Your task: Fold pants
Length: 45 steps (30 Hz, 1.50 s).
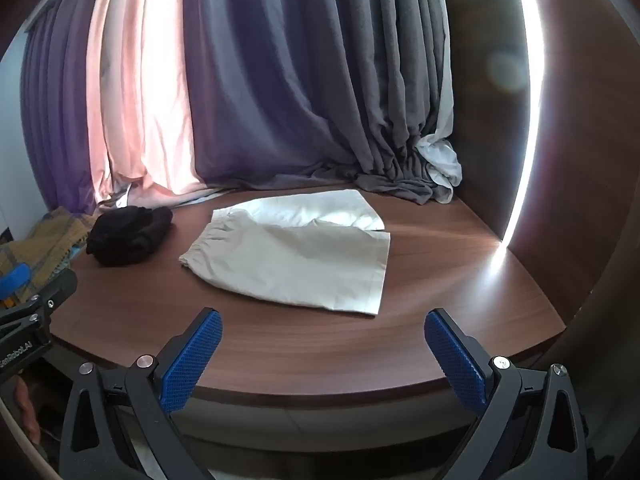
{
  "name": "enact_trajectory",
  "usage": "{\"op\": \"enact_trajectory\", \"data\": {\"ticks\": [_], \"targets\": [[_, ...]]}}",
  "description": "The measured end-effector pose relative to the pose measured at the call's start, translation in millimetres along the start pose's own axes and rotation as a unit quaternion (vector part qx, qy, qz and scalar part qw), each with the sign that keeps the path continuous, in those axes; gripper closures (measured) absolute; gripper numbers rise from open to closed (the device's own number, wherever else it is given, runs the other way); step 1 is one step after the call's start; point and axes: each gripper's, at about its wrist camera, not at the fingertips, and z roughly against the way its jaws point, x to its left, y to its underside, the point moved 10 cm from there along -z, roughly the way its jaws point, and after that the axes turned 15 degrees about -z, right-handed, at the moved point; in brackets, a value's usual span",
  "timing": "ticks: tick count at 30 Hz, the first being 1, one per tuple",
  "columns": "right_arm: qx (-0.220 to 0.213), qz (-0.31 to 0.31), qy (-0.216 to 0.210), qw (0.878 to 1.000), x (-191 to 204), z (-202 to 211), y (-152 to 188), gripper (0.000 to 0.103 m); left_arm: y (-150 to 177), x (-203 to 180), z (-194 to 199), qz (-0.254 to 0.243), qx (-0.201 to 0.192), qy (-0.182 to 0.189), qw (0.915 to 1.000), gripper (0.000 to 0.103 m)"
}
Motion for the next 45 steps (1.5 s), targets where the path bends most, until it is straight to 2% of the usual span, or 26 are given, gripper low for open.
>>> {"op": "enact_trajectory", "data": {"ticks": [9,45], "targets": [[0.0,0.003,0.0,1.0,2.2,-0.6,1.8,0.001,-8.2,-0.7,2.2,0.001,-0.001,0.005,1.0,0.0],[-0.01,-0.003,-0.002,1.0,-2.7,4.4,-7.9,0.001,-7.3,-12.4,3.0,0.008,-0.013,0.016,0.9998,0.0]]}}
